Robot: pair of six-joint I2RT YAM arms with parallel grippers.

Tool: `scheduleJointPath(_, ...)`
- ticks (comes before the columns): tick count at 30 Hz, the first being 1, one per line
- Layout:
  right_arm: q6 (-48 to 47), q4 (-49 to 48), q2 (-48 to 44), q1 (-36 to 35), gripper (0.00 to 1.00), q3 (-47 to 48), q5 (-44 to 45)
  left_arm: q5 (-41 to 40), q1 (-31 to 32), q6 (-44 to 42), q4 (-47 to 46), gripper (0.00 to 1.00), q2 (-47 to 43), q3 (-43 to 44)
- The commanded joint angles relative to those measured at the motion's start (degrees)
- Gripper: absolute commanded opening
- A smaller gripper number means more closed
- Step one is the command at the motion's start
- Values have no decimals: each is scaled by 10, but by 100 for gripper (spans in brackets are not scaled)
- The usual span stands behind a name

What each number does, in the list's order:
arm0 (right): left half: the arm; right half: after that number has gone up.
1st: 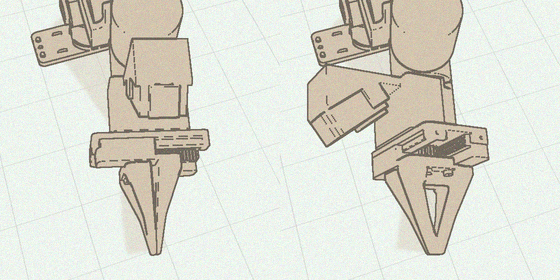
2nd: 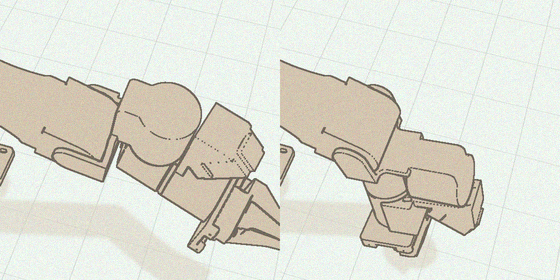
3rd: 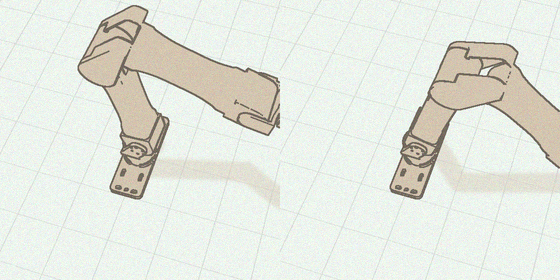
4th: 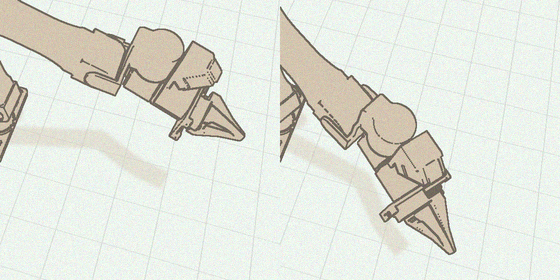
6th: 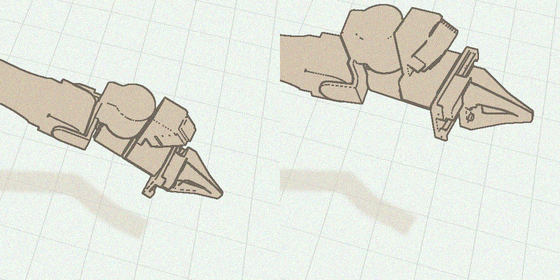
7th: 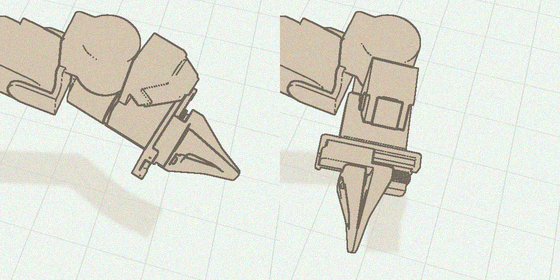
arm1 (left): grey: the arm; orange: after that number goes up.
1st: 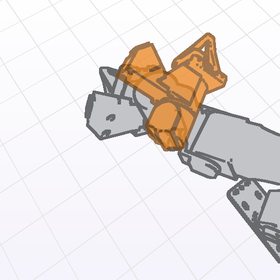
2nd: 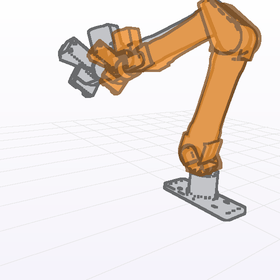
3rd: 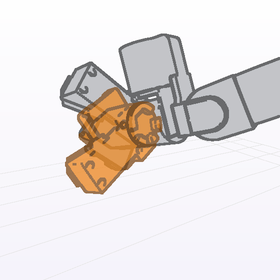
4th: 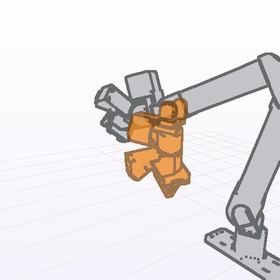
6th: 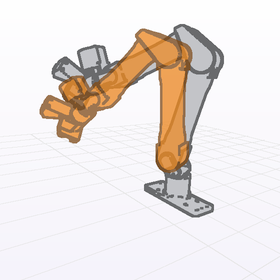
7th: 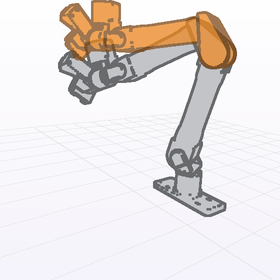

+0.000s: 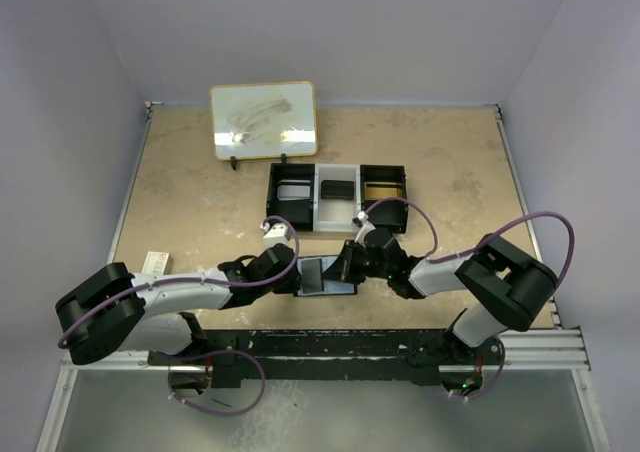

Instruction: Take the credit cards out of the card holder

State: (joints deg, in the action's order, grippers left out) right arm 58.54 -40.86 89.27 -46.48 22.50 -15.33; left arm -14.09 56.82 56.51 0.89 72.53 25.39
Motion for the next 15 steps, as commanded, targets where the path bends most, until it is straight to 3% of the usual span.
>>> scheduleJointPath(1, 7, -3, -33, 2, 0, -15, 8, -4, 5, 4, 13, 5, 2, -10)
scheduleJointPath(15, 1, 20, -39, 10, 0, -21, 8, 2, 6, -4, 11, 6, 7, -2)
